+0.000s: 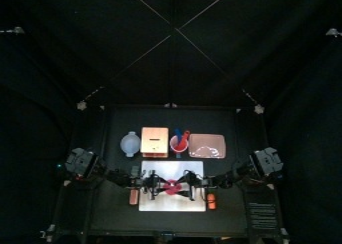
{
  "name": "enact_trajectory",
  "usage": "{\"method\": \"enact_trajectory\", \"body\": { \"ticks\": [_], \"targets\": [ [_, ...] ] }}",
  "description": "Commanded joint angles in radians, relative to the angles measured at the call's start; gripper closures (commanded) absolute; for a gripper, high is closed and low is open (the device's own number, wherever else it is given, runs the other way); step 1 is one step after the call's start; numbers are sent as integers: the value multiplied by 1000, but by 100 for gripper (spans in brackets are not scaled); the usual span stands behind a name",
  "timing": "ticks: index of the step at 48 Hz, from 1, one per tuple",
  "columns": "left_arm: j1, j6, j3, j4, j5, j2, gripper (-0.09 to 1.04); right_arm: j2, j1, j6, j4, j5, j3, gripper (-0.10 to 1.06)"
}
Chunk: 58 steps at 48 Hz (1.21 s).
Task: Get the cutter from the drawer then cut the dough then place the extra dough in the bowl
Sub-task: Cut the dough
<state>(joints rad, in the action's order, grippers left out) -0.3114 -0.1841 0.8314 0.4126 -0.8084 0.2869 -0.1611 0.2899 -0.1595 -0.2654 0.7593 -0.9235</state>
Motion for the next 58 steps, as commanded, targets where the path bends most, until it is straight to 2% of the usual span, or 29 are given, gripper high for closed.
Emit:
{"method": "enact_trajectory", "body": {
  "ticks": [1,11,22,30,45,50,58],
  "targets": [
    [2,-2,-18,-6,-3,-11,22,37,3,2,2,-3,6,23],
    [2,-2,-20,-8,-3,-9,22,31,-5,5,6,-23,8,35],
    [3,-2,-28,-15,17,-9,22,25,-8,6,6,-67,14,35],
    [12,-3,-35,-44,35,-9,22,25,-26,8,8,-94,20,35],
    [26,-3,-49,-83,67,-9,23,25,-34,5,34,-120,37,35],
    [25,-2,-46,-83,89,-9,28,26,-35,5,35,-124,35,36],
    [25,-2,-44,-84,120,-9,42,26,-43,5,37,-124,35,36]
  ]
}}
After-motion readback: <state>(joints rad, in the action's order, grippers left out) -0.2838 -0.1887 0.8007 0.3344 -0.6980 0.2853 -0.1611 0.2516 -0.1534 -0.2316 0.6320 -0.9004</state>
